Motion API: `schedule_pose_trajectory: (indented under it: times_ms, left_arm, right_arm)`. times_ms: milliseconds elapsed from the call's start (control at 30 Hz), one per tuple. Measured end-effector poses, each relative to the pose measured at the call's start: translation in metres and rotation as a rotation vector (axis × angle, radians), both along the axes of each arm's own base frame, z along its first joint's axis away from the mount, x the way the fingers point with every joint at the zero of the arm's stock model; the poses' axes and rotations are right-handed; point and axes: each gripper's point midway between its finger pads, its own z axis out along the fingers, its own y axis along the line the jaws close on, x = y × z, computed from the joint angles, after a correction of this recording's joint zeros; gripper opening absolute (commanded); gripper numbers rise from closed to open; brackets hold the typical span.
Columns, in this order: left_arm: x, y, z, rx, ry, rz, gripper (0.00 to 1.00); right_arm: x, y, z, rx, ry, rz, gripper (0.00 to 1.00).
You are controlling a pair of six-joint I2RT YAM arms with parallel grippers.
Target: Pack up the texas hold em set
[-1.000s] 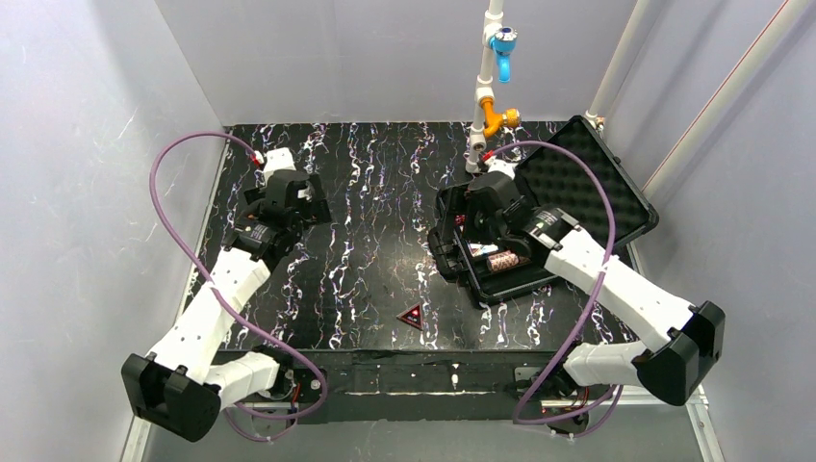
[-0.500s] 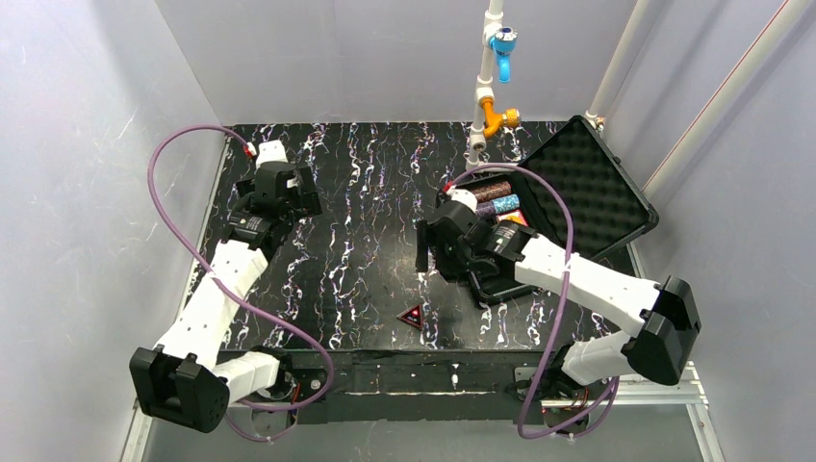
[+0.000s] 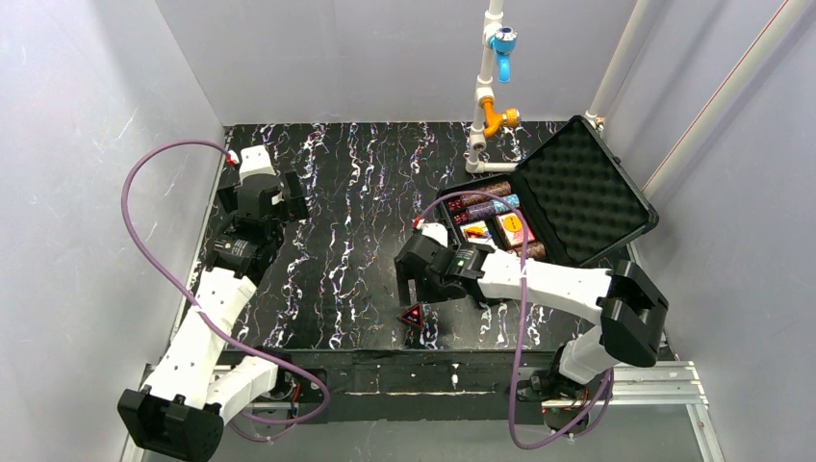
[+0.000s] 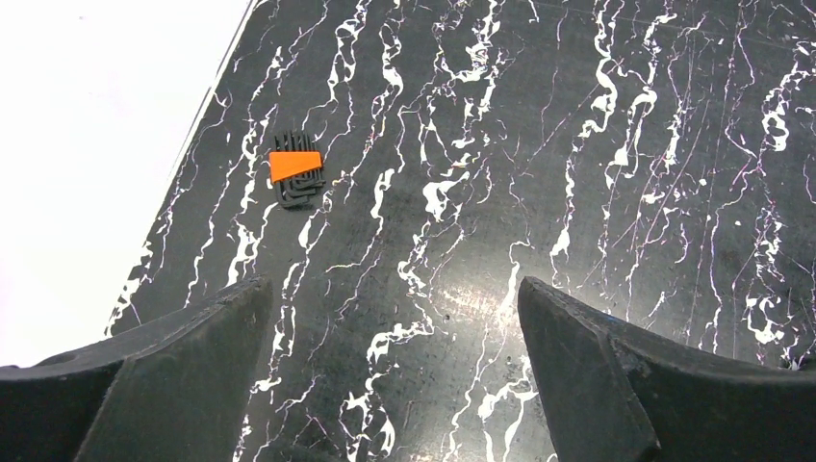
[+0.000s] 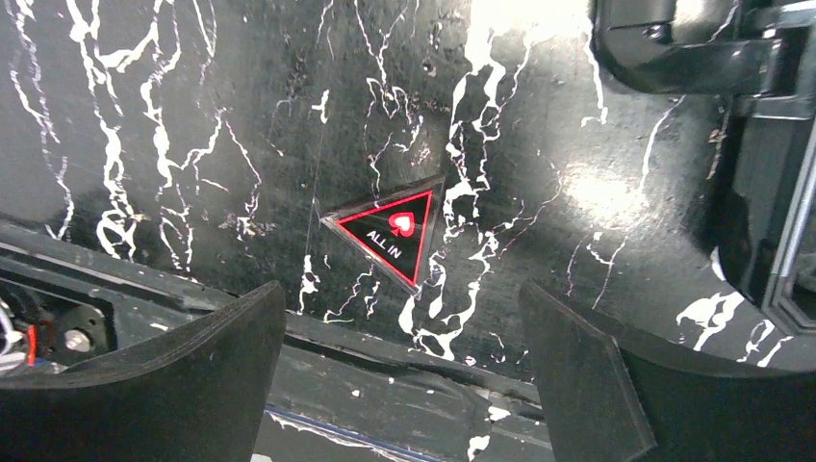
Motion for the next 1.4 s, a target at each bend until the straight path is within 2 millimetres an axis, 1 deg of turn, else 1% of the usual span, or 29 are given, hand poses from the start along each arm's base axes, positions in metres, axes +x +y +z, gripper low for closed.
schedule_pose_trajectory:
  times_ms: [200, 300, 567, 800, 1033, 1167, 1400]
  left_arm:
    - [-0.004, 0.002, 0.005, 0.019, -0.014, -0.011, 0.98]
    - [-0.004, 0.003, 0.004, 0.027, -0.011, -0.015, 0.98]
    - [-0.006, 0.004, 0.005, 0.039, -0.01, -0.022, 0.99]
    - [-0.006, 0.004, 0.004, 0.046, -0.006, -0.025, 0.99]
    - [-0.006, 0.004, 0.003, 0.049, -0.004, -0.027, 0.99]
    - [-0.006, 0.004, 0.003, 0.051, -0.003, -0.028, 0.99]
    - [-0.007, 0.004, 0.004, 0.054, -0.004, -0.029, 0.99]
  right_arm:
    - [-0.011, 0.009, -0.027, -0.045, 0.049, 0.019, 0.98]
    - [-0.015, 0.011, -0.036, -0.063, 0.067, 0.025, 0.98]
    - [-0.018, 0.018, -0.048, -0.065, 0.088, 0.034, 1.0]
    - [-0.02, 0.019, -0.067, -0.1, 0.118, 0.04, 1.0]
    - [-0.024, 0.021, -0.077, -0.119, 0.136, 0.05, 1.0]
    - [-0.022, 0.025, -0.077, -0.115, 0.136, 0.05, 1.0]
    - [-0.021, 0.026, -0.077, -0.122, 0.133, 0.046, 1.0]
